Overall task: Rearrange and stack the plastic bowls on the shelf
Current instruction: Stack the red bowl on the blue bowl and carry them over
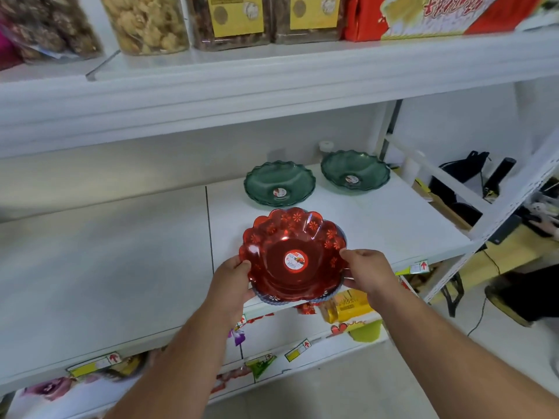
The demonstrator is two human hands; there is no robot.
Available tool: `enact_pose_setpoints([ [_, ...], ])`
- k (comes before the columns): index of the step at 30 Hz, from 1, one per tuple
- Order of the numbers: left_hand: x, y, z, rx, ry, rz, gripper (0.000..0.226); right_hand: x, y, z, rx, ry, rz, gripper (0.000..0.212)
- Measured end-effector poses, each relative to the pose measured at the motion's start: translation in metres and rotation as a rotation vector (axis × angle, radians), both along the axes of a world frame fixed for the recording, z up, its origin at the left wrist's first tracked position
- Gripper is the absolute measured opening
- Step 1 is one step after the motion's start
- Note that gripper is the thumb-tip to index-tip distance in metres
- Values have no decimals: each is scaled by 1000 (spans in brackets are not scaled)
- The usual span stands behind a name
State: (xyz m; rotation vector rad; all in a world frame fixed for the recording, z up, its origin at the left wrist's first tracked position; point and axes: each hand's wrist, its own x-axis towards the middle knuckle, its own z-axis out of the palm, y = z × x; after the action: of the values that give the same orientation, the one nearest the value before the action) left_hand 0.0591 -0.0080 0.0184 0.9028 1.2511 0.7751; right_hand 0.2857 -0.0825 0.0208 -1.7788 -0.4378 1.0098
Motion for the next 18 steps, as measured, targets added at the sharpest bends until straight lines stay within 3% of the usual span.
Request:
enact_pose_setpoints([
  [18,74,11,-23,-97,45,146,28,76,46,-21,-87,-16,102,21],
])
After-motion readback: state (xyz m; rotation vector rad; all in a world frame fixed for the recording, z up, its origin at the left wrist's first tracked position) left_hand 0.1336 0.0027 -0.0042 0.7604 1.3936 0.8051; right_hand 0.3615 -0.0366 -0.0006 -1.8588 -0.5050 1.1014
